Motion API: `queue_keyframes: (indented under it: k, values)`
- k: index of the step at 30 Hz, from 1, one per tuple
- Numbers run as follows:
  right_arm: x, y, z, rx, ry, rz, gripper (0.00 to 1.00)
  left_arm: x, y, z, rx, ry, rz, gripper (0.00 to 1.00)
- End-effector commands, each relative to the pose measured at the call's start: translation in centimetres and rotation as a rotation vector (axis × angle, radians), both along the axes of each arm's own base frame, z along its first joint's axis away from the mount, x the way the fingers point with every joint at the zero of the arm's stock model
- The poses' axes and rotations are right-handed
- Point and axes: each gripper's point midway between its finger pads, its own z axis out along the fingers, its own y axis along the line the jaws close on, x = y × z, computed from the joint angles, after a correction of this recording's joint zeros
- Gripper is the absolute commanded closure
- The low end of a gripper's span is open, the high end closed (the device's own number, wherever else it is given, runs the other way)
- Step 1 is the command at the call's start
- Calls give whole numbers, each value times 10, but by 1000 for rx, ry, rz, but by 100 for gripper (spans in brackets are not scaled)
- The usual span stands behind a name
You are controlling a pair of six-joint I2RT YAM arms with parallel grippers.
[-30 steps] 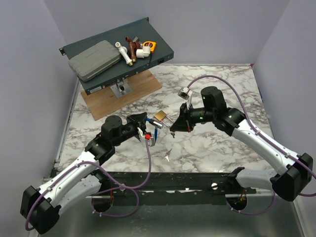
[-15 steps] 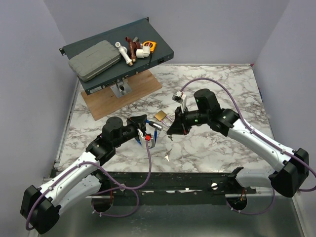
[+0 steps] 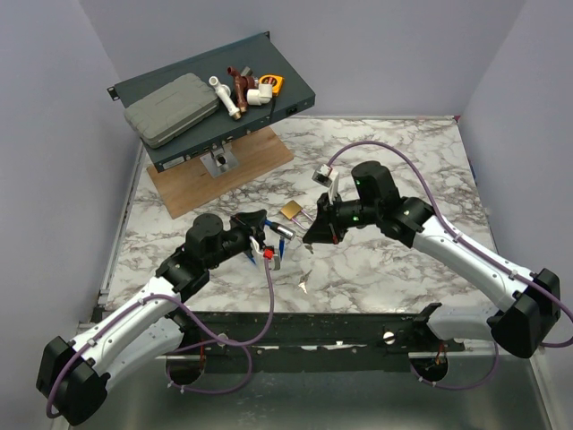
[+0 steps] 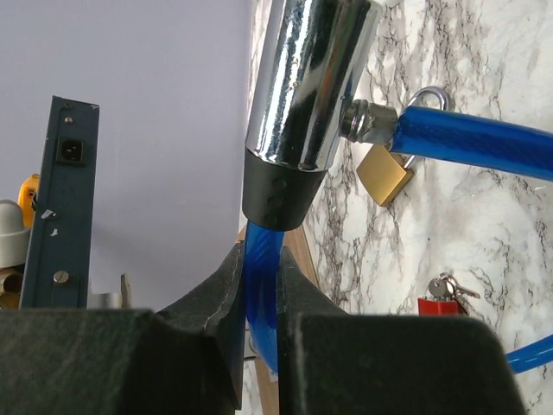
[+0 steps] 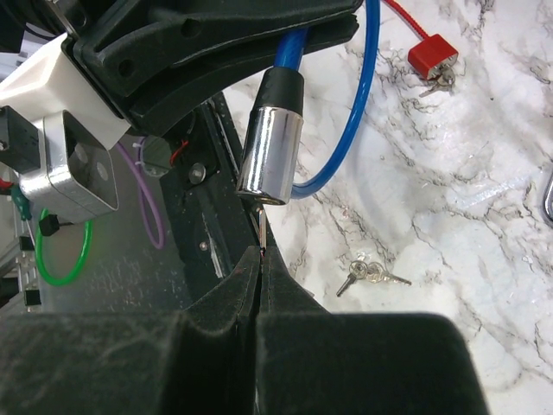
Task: Unlock with the key
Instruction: Unlock the lock.
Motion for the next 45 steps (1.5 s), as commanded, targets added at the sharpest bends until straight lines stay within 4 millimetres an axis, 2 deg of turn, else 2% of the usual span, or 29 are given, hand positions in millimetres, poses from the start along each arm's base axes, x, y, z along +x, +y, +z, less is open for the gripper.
queue_keyframes:
  k: [1,15,32,45]
  values:
    - [5,3,5,3,-34,-2,99,-3,-5,18,-40,-67,-29,100]
    - [5,8,6,18,-29,15,99,-4,-7,23,-49,-72,-37,100]
    - [4,12,14,54,-39,31,99,-3,-6,15,-21,-61,-35,100]
    - [12,13,7,37,-35,-6,99,-1,-5,15,-26,-66,-25,100]
